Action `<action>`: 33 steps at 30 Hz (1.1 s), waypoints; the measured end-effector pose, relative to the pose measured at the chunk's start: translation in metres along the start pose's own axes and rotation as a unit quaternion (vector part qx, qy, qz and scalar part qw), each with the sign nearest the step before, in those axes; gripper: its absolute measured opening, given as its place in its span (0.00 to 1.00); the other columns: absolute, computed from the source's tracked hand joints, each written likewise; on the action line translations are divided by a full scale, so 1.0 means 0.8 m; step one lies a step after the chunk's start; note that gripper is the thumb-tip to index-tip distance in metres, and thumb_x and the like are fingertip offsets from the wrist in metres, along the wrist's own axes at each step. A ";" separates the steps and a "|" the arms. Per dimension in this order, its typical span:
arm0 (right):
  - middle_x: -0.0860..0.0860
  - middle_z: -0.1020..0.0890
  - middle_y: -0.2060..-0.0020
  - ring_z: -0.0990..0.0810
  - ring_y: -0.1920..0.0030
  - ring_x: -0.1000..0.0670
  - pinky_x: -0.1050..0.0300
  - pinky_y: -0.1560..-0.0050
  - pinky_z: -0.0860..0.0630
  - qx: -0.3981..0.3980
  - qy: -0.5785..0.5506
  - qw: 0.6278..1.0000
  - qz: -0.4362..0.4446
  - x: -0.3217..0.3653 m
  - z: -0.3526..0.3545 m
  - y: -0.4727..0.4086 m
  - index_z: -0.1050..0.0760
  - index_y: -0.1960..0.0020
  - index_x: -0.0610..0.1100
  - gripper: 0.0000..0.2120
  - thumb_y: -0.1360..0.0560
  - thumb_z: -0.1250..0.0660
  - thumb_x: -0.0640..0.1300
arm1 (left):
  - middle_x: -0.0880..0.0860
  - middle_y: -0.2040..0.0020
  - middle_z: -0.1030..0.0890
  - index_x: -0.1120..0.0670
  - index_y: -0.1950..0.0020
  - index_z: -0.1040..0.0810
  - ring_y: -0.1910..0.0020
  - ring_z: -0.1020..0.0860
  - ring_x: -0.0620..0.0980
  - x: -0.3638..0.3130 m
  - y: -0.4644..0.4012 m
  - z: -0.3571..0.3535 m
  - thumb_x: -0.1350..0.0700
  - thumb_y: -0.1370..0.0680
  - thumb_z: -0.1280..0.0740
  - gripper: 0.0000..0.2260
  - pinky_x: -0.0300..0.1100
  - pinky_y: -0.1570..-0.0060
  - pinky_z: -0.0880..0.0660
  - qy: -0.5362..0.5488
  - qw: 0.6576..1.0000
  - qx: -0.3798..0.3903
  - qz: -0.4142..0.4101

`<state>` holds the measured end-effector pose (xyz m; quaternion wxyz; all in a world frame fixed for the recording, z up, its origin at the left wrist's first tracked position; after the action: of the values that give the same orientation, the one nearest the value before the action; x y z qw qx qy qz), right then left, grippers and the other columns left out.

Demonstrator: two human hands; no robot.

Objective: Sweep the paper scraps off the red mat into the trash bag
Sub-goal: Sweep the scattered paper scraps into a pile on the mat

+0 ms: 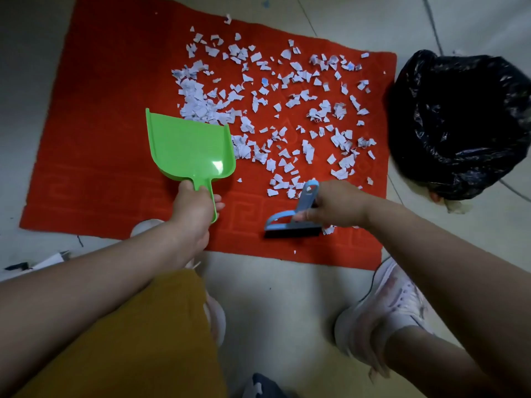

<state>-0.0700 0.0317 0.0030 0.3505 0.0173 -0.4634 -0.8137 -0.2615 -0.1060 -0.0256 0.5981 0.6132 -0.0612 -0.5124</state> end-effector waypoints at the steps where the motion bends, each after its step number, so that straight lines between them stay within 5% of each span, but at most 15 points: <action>1: 0.47 0.18 0.56 0.20 0.57 0.48 0.50 0.53 0.22 0.019 0.001 1.000 0.002 0.002 -0.011 0.004 0.20 0.49 0.45 0.22 0.26 0.37 0.62 | 0.56 0.48 0.22 0.55 0.32 0.35 0.58 0.21 0.48 0.001 0.001 -0.004 0.59 0.17 0.50 0.14 0.47 0.48 0.25 -0.004 1.000 0.000 -0.004; 5: 0.46 0.18 0.56 0.21 0.58 0.47 0.56 0.59 0.26 0.033 -0.011 0.999 -0.013 0.009 -0.043 0.006 0.20 0.48 0.41 0.24 0.26 0.37 0.62 | 0.56 0.47 0.22 0.53 0.35 0.34 0.57 0.21 0.49 0.002 0.007 -0.019 0.58 0.17 0.50 0.13 0.48 0.45 0.25 -0.004 1.000 0.005 -0.015; 9: 0.49 0.23 0.66 0.24 0.63 0.49 0.60 0.66 0.31 -0.035 0.014 0.998 -0.046 0.011 -0.047 -0.002 0.21 0.49 0.41 0.25 0.25 0.39 0.63 | 0.58 0.45 0.22 0.52 0.40 0.34 0.55 0.22 0.50 0.003 0.010 -0.024 0.58 0.17 0.50 0.10 0.48 0.45 0.25 -0.004 1.000 0.003 -0.021; 15: 0.46 0.18 0.56 0.20 0.57 0.48 0.49 0.54 0.22 -0.177 -0.071 0.981 -0.048 0.003 0.003 0.007 0.21 0.44 0.47 0.20 0.25 0.38 0.61 | 0.58 0.45 0.22 0.52 0.41 0.34 0.54 0.21 0.50 0.002 0.013 -0.028 0.59 0.17 0.50 0.09 0.48 0.46 0.25 -0.006 0.999 0.002 -0.031; 18: 0.45 0.18 0.57 0.19 0.59 0.47 0.51 0.56 0.21 -0.073 -0.021 0.997 -0.022 0.006 -0.002 0.020 0.20 0.46 0.42 0.25 0.25 0.39 0.63 | 0.57 0.46 0.23 0.51 0.42 0.34 0.56 0.22 0.49 0.002 0.013 -0.030 0.58 0.17 0.50 0.08 0.48 0.46 0.25 -0.006 0.999 -0.001 -0.037; 22: 0.49 0.24 0.67 0.25 0.64 0.48 0.59 0.67 0.31 0.045 0.028 0.998 -0.030 0.009 -0.051 0.021 0.23 0.54 0.41 0.24 0.26 0.37 0.63 | 0.57 0.46 0.23 0.52 0.38 0.34 0.57 0.22 0.48 0.001 0.011 -0.032 0.58 0.17 0.50 0.10 0.47 0.46 0.26 0.002 0.999 0.004 -0.038; 27: 0.47 0.18 0.55 0.20 0.57 0.49 0.52 0.55 0.21 -0.095 -0.015 0.994 -0.049 0.000 -0.040 0.004 0.22 0.43 0.47 0.22 0.25 0.39 0.62 | 0.56 0.47 0.23 0.53 0.38 0.34 0.56 0.22 0.48 0.003 0.014 -0.030 0.58 0.17 0.51 0.11 0.47 0.46 0.25 -0.001 0.999 0.007 -0.042; 33: 0.46 0.19 0.65 0.23 0.67 0.48 0.53 0.65 0.27 -0.283 -0.152 0.942 -0.093 -0.001 0.010 0.013 0.20 0.45 0.48 0.19 0.25 0.38 0.61 | 0.57 0.47 0.23 0.53 0.36 0.34 0.57 0.22 0.48 0.004 0.013 -0.032 0.58 0.17 0.50 0.12 0.49 0.43 0.25 0.003 0.999 0.002 -0.044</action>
<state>-0.0666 0.0344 0.0151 0.1887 -0.1637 -0.2583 -0.9332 -0.2366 -0.0938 -0.0253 0.5741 0.6178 -0.0331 -0.5364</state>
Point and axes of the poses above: each hand's wrist, its own y-axis away from the middle knuckle, its own z-axis out of the back of the hand, x = y × z, the point moved 1 cm from there along -y, towards the middle knuckle
